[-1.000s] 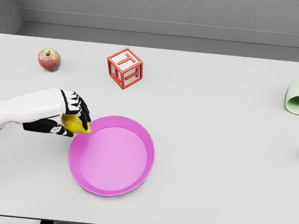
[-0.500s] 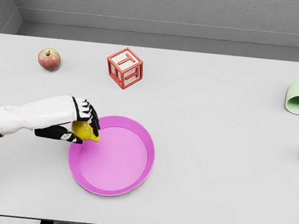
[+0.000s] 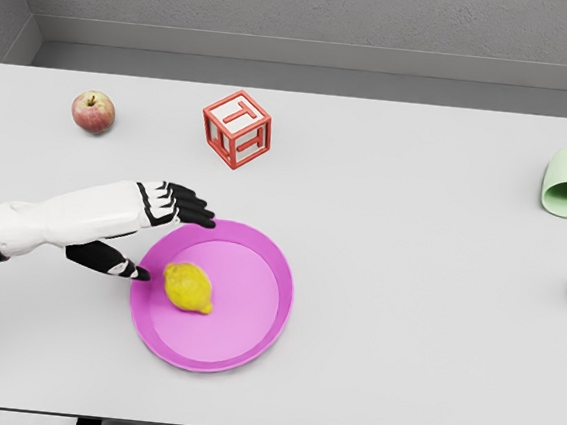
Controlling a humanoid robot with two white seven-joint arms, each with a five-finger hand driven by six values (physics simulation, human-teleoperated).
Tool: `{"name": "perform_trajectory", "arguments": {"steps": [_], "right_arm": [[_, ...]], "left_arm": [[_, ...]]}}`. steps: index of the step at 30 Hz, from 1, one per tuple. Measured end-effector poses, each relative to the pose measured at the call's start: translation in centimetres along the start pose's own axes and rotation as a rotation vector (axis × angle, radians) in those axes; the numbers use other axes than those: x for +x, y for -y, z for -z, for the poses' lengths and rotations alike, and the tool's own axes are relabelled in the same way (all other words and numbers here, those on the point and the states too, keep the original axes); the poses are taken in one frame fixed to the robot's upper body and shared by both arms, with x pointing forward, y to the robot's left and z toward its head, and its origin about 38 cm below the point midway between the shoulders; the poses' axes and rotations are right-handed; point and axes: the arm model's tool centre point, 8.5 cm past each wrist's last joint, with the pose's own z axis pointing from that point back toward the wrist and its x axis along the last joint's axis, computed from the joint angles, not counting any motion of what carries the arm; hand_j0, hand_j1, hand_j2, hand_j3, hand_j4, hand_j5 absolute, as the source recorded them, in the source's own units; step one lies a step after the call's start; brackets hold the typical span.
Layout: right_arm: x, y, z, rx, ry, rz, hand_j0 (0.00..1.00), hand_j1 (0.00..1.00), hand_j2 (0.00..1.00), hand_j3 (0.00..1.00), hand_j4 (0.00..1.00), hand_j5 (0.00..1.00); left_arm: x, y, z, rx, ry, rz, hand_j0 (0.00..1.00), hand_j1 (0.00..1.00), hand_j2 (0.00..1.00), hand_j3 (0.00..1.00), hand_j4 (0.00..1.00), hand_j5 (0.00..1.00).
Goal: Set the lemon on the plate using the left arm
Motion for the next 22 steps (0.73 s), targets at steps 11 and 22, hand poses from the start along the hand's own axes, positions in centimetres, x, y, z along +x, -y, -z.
{"name": "perform_trajectory", "arguments": {"steps": [11,22], "right_arm": [[0.0,0.0,0.0,0.0,0.0,0.0,1.0,1.0,1.0,1.0,1.0,1.0],[0.0,0.0,0.0,0.0,0.0,0.0,1.0,1.0,1.0,1.0,1.0,1.0]], "left_arm": [[-0.5,-2.3,-2.1,0.02,-0.048,0.037,1.0,1.0,1.0,1.0,1.0,1.0],[-0.8,-4.0,-3.8,0.047,-0.09,0.065,1.0,1.0,1.0,1.0,1.0,1.0]]}}
